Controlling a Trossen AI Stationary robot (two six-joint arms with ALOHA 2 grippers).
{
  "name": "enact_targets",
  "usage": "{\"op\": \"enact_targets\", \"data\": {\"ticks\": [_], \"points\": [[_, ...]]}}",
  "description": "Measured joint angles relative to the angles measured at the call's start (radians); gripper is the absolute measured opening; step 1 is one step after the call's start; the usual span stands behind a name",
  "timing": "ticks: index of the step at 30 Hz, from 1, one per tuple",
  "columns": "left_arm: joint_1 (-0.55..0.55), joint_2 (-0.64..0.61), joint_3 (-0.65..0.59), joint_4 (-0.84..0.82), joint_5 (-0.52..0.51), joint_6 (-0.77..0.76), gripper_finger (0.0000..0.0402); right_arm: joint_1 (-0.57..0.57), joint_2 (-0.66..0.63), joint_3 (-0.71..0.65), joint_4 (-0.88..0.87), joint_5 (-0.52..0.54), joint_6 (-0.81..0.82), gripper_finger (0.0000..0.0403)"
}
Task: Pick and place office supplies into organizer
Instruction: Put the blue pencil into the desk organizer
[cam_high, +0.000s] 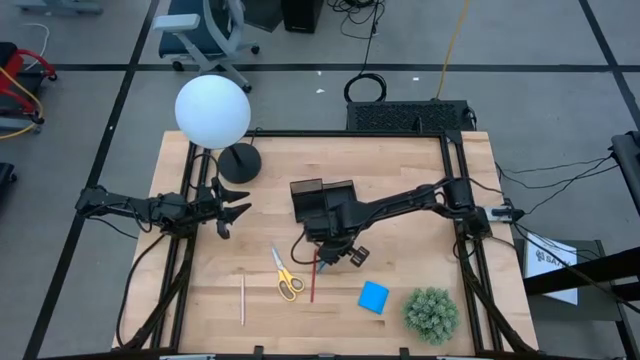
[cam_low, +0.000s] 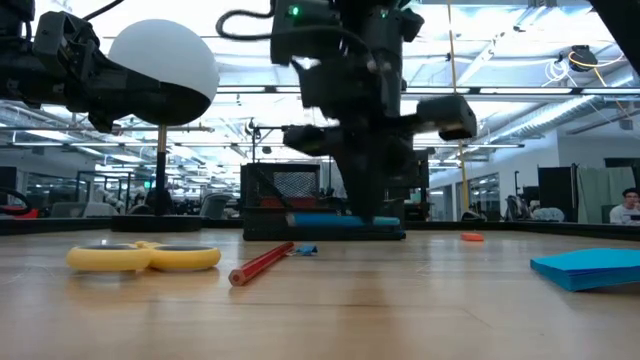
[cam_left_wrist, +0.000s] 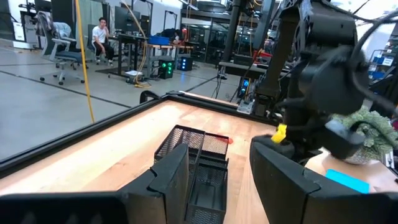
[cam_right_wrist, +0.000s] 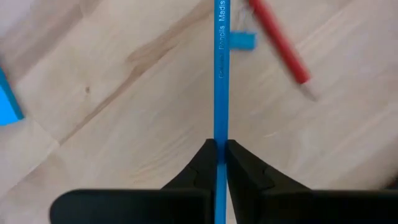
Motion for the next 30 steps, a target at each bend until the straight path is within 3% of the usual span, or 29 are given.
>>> {"op": "enact_targets", "data": {"ticks": [30], "points": [[0.000,0.000,0.000,0.005,0.000,0.002,0.0170,-0.108,-0.177,0.001,0.272,-0.060,0.284,0.0017]]}}
